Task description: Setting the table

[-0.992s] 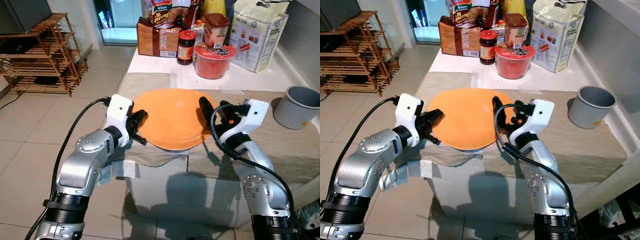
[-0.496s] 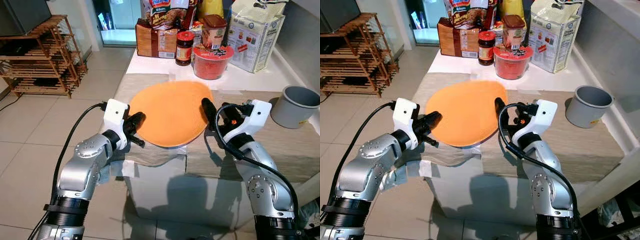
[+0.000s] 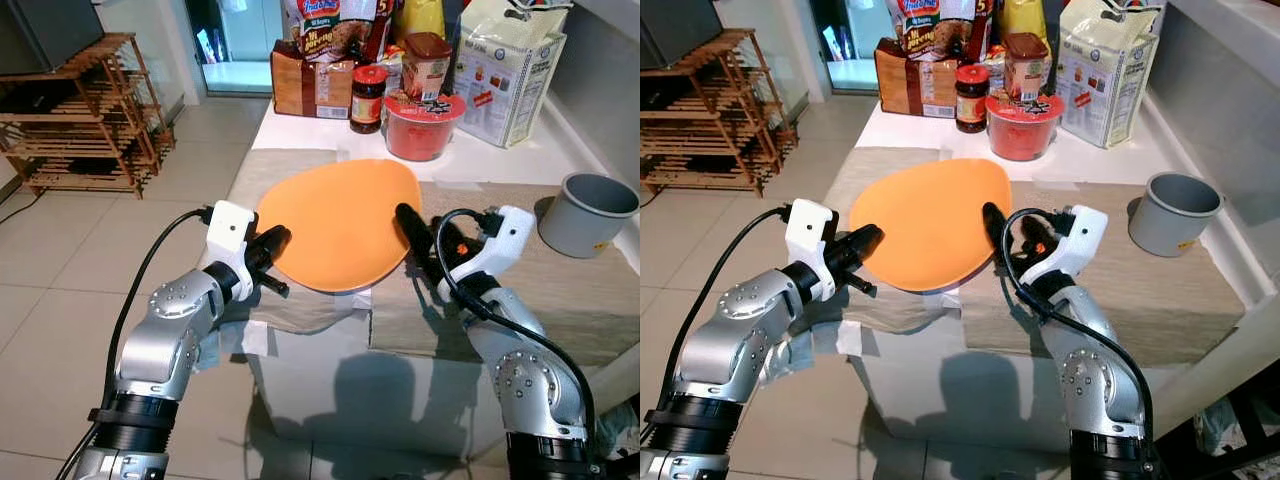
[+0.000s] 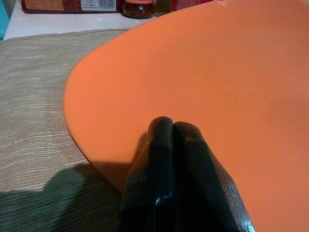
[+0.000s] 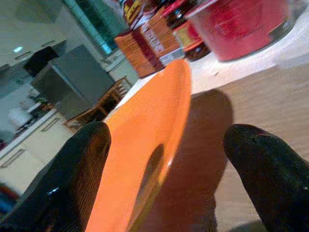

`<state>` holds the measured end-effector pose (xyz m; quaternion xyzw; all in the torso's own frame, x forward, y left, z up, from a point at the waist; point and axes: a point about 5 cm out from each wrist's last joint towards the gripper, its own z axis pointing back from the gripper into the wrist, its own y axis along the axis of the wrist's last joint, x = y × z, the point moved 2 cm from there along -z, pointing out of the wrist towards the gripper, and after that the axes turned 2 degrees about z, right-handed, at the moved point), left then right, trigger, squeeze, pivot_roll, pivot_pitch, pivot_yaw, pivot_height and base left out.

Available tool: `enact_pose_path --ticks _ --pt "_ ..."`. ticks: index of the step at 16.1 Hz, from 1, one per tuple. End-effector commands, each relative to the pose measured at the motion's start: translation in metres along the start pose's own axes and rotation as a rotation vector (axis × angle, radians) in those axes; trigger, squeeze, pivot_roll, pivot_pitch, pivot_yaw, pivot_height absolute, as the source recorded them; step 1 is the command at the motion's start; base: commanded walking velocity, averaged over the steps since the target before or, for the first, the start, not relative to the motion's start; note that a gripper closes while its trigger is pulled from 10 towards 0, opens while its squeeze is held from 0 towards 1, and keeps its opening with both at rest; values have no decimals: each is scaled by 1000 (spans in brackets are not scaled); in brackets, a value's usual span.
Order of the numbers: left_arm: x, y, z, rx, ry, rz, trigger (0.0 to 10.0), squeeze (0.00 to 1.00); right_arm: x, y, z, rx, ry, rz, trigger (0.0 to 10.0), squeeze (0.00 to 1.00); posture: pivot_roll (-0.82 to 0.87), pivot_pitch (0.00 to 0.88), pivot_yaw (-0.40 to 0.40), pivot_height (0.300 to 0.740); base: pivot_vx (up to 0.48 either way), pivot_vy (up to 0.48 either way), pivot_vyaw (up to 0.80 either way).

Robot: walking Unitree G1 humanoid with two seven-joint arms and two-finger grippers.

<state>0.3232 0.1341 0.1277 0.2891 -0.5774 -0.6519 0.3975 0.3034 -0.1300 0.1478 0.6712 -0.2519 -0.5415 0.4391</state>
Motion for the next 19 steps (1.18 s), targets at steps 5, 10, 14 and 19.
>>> enact_pose_path --ticks 5,10,14,19 --pt "-2 -31 3 -124 6 52 10000 0 -13 -8 -11 -41 78 -5 10000 0 -69 0 30 736 0 0 0" --pt "0 -27 2 -110 2 54 10000 0 -7 -21 -26 -72 62 36 10000 0 -58 0 23 736 0 0 0" --pt "1 -23 2 -100 -1 52 10000 0 -1 -25 -32 -72 5 79 0 0 -50 0 21 736 0 0 0" --pt "2 -15 1 -74 -8 29 10000 0 4 -25 -29 -54 -22 109 0 0 -53 0 18 736 0 0 0"
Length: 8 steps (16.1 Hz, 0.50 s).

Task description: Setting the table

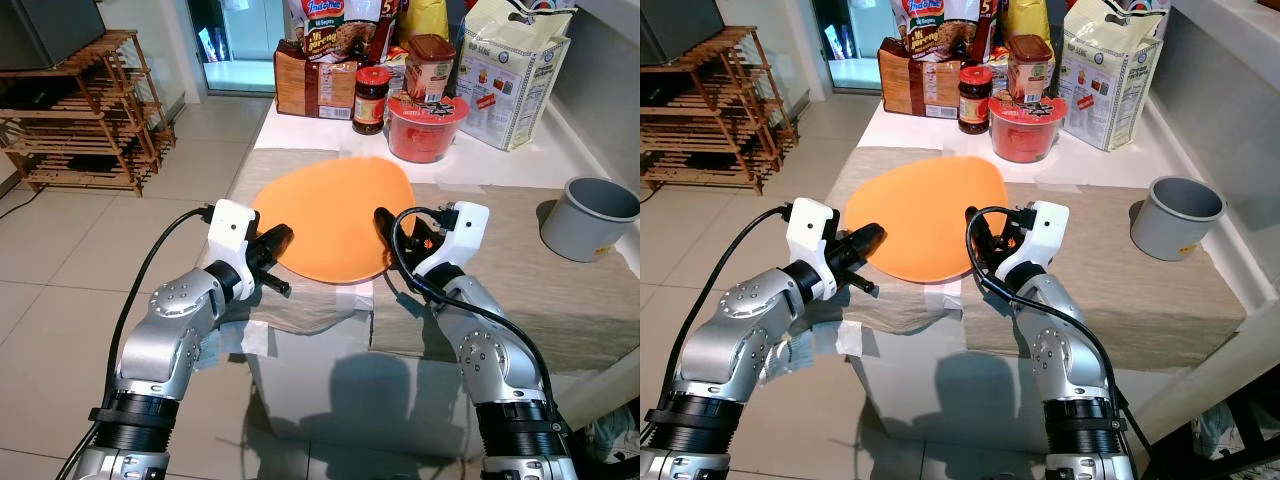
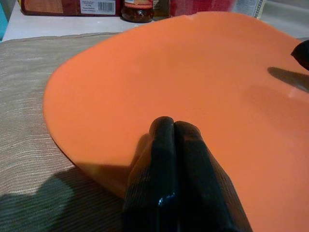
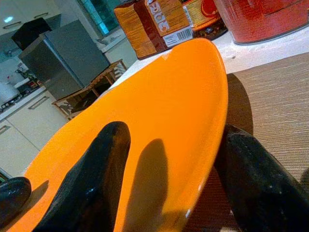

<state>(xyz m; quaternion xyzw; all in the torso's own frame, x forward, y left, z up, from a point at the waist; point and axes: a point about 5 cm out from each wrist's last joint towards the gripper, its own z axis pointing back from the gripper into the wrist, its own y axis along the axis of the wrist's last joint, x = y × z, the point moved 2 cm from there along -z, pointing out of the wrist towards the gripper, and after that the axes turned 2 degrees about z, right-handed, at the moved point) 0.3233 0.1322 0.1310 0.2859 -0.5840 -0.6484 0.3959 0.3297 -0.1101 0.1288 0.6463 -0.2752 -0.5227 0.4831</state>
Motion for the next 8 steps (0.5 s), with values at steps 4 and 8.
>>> enact_pose_path --ticks 4,8 --pt "0 -14 1 -66 10 19 10000 0 5 -10 7 -30 -18 60 0 0 -53 0 18 736 0 0 0" --pt "-1 -8 -1 -38 28 14 10000 0 8 -16 8 -44 -24 97 0 0 -54 0 21 736 0 0 0"
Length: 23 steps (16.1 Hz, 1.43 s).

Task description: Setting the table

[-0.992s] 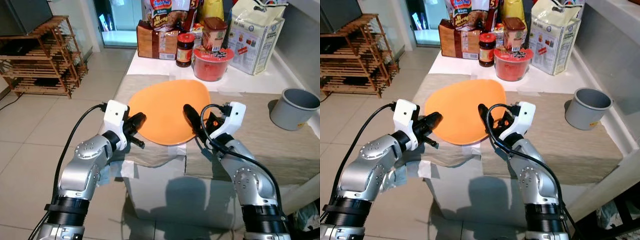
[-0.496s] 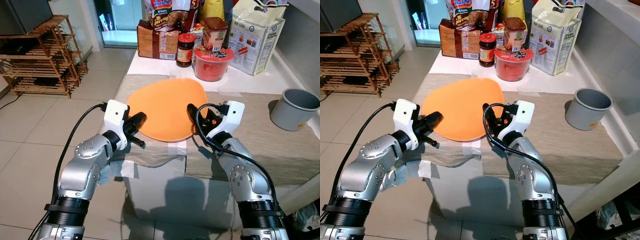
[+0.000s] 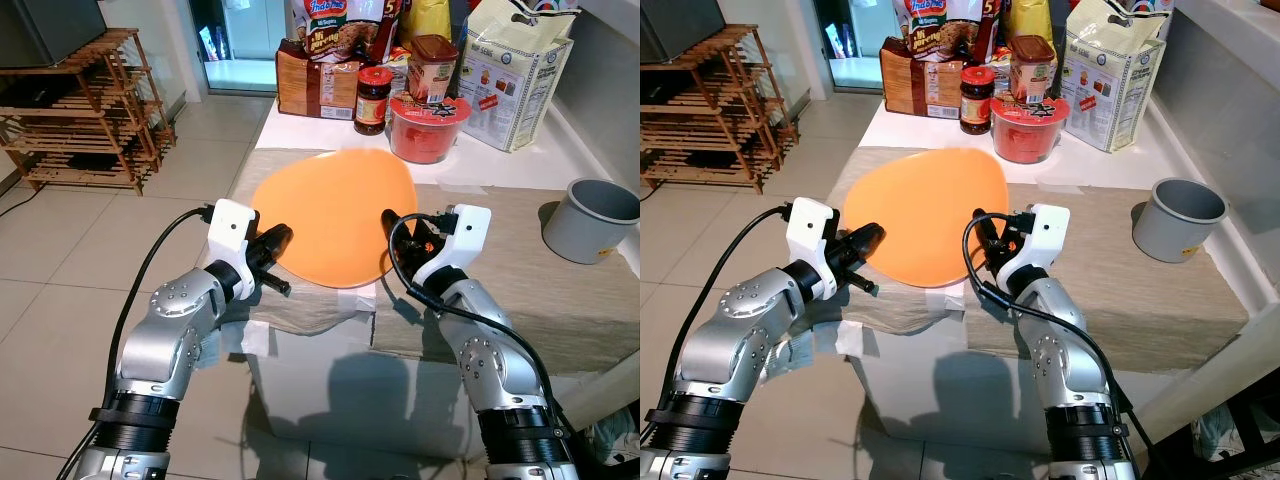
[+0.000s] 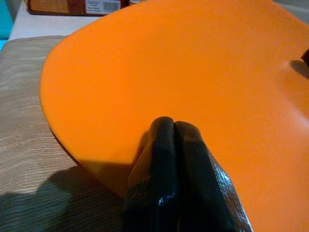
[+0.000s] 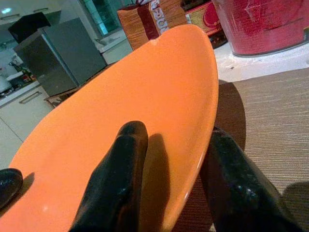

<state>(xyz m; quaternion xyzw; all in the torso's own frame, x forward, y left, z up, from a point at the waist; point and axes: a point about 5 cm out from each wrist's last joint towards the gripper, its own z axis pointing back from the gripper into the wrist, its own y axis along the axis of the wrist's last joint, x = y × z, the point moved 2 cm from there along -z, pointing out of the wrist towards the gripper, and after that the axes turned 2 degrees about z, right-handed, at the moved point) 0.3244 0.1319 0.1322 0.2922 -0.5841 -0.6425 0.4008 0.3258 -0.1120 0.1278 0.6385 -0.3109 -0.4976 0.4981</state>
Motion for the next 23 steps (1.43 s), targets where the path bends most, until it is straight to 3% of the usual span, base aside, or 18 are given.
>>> enact_pose_path --ticks 1,5,8,11,15,20,23 --pt "-3 -3 -2 -12 49 12 10000 0 6 -17 4 -70 -18 13 0 0 -58 0 20 736 0 0 0" --pt "-7 15 -3 92 175 19 10000 0 8 -16 2 -62 -23 20 0 0 -54 0 17 736 0 0 0" --pt "-7 20 1 131 215 -22 10000 0 9 -14 2 -37 -33 50 0 0 -49 0 20 736 0 0 0" --pt "-6 25 2 157 259 -50 10000 0 -1 -2 0 45 3 102 0 0 -46 0 27 736 0 0 0" --pt "12 10 2 133 238 -26 10000 0 -23 36 -6 231 67 264 0 0 -49 0 33 736 0 0 0" --pt "13 -6 9 124 287 0 10000 0 -8 72 -8 411 -58 472 0 0 -48 0 28 736 0 0 0" --pt "15 -14 9 104 288 6 10000 0 -19 92 -7 548 -61 589 0 0 -48 0 27 736 0 0 0"
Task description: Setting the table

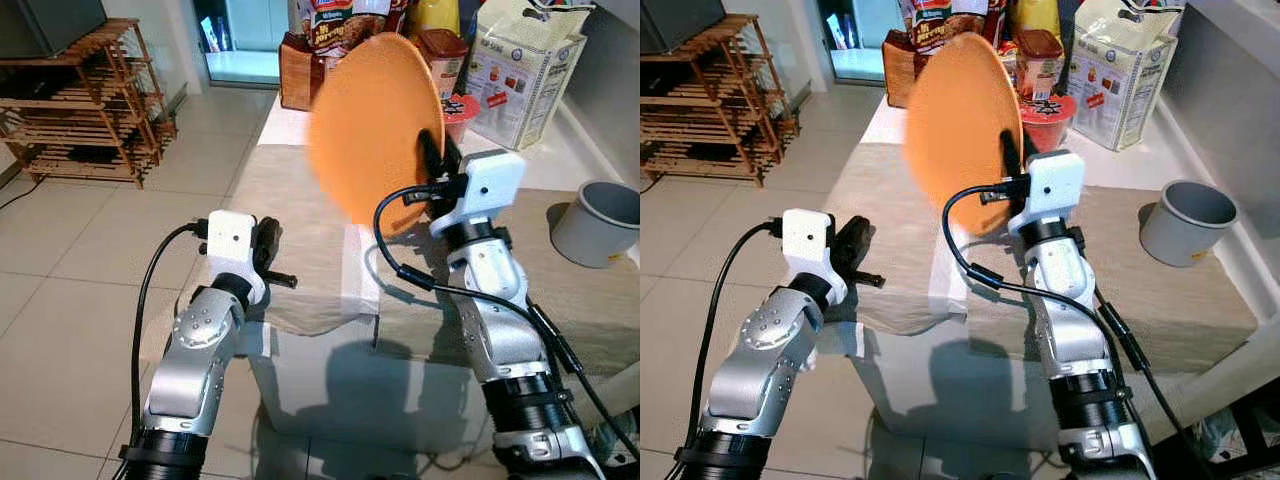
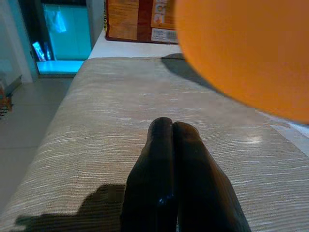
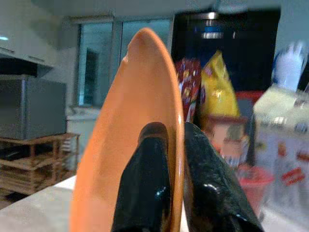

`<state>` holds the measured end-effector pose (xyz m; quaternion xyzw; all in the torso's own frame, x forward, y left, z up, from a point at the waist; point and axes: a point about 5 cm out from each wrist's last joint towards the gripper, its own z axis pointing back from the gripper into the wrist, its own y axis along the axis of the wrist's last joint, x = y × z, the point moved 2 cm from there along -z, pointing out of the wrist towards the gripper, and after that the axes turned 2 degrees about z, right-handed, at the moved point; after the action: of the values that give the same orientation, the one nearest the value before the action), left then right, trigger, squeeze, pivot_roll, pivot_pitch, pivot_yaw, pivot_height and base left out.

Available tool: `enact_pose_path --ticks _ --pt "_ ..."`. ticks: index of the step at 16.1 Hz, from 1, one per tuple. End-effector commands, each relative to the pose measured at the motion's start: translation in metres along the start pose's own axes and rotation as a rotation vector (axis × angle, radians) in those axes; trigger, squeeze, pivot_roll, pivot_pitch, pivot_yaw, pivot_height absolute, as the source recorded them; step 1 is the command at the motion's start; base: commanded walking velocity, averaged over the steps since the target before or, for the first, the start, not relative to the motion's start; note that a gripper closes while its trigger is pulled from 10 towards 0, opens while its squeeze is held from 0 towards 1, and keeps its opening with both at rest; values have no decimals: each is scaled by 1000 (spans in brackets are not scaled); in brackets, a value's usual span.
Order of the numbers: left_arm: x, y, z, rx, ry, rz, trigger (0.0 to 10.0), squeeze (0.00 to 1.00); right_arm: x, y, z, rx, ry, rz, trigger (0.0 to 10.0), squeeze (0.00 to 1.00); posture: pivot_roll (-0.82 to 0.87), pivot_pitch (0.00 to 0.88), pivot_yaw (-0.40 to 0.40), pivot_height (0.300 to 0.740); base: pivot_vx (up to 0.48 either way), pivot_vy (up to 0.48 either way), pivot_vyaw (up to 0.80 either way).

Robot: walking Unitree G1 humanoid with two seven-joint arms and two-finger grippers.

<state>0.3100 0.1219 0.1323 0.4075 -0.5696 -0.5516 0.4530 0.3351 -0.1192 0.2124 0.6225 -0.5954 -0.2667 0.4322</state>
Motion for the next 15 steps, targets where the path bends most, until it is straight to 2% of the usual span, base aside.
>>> enact_pose_path --ticks 1,4,5,10,15 --pt "-1 -13 3 -54 10 -2 10000 0 3 11 -5 60 -8 58 0 0 -48 0 29 736 0 0 0" --pt "-5 -18 6 -62 15 33 10000 0 5 15 -5 99 -18 120 0 0 -51 0 28 736 0 0 0" --pt "-9 -20 8 -60 27 5 10000 0 7 21 -5 151 -17 196 0 0 -56 0 29 736 0 0 0" --pt "-2 -17 7 -41 10 29 10000 0 11 21 -3 163 -42 234 0 0 -60 0 27 736 0 0 0" --pt "-4 -11 5 -8 27 42 10000 0 8 18 -2 157 -31 236 0 0 -62 0 24 736 0 0 0"
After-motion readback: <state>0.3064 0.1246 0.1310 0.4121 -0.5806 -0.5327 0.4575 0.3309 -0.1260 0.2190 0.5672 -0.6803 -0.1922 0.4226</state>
